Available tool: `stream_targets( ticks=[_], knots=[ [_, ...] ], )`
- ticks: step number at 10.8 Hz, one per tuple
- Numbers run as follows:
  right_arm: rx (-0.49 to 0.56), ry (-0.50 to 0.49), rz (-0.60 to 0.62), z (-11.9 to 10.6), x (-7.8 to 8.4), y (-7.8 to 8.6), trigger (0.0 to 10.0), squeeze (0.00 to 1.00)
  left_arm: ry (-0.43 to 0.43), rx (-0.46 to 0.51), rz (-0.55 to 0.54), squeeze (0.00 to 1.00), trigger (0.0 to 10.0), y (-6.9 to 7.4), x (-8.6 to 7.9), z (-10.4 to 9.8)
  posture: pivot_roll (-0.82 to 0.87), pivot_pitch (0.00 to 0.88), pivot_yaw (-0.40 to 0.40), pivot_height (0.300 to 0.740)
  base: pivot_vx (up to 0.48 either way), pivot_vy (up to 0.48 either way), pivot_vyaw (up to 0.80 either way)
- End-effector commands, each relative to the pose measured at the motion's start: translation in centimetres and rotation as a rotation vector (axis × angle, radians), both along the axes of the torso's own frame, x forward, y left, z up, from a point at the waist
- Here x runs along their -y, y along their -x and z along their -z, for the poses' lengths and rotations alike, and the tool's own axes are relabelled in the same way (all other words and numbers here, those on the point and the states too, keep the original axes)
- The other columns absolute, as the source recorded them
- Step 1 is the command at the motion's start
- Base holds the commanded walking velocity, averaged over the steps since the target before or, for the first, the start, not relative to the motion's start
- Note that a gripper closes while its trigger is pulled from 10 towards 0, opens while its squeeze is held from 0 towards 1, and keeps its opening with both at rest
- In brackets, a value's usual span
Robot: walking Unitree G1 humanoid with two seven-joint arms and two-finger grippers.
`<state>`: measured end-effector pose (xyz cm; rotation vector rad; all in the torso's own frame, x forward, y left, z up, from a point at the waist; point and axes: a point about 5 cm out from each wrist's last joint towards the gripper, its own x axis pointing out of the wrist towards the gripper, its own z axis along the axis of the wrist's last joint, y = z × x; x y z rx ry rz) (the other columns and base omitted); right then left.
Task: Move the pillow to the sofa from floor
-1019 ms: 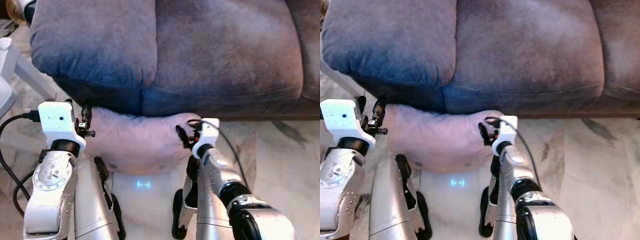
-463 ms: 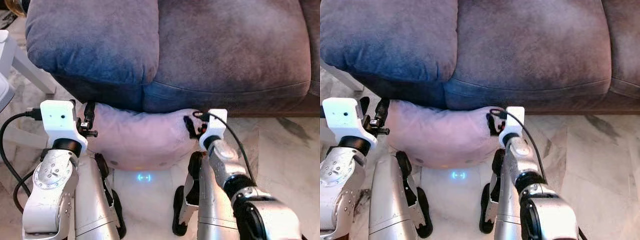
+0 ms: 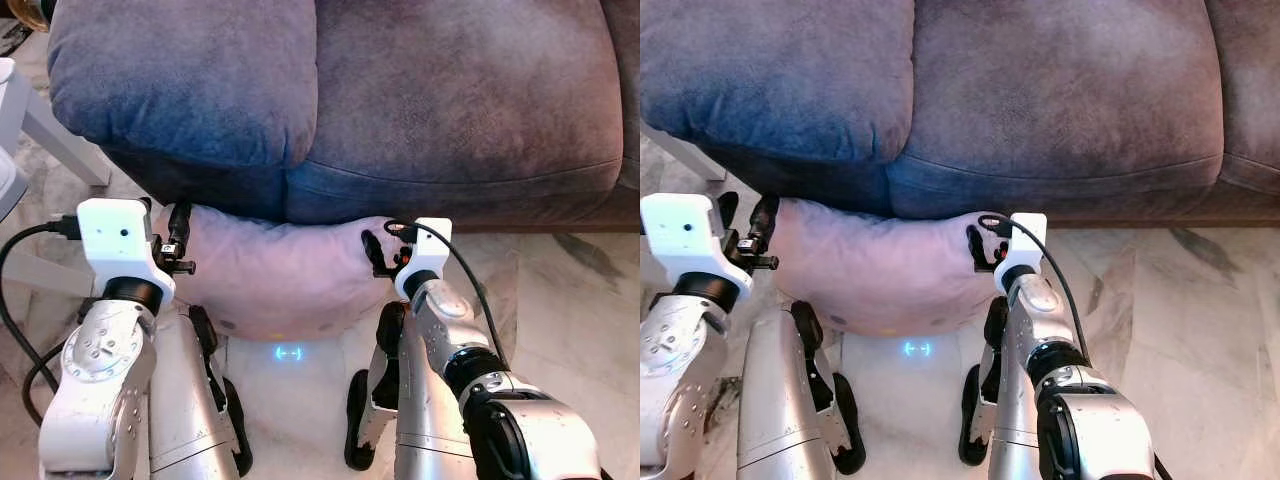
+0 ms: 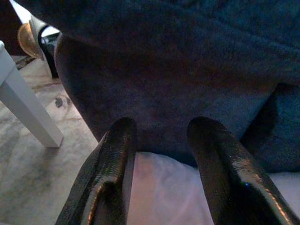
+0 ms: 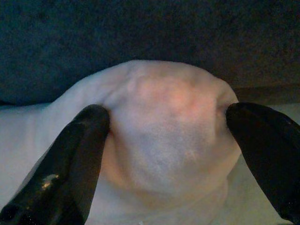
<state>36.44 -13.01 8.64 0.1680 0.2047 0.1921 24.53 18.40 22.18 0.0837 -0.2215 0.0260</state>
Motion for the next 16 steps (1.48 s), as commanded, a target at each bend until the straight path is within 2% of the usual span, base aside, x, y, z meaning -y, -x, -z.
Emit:
stream_targets(
  ticks=[1,4,5,16],
  knots=[
    [-0.057,0.013,-0.002,1.7,0.0,0.9,10.0,0.0,-0.002,-0.014,0.014,0.0,10.0,0.6,0.3,0.1,0.26,0.498,-0.099,0.468,0.0,0.0,0.0],
    [-0.087,0.029,0.006,2.8,0.3,1.7,10.0,0.0,-0.007,-0.044,0.019,0.0,10.0,1.3,0.3,0.2,0.27,0.53,-0.089,0.468,0.0,0.0,0.0],
    [-0.086,0.026,0.006,2.8,0.4,1.7,0.0,0.0,-0.005,-0.05,0.024,0.0,10.0,1.2,0.5,0.2,0.27,0.53,-0.089,0.468,0.0,0.0,0.0],
    [-0.08,0.047,-0.011,2.7,-0.1,1.6,0.0,0.0,-0.008,-0.075,0.029,0.0,10.0,0.7,0.6,0.5,0.26,0.518,-0.084,0.468,0.0,0.0,0.0]
  ],
)
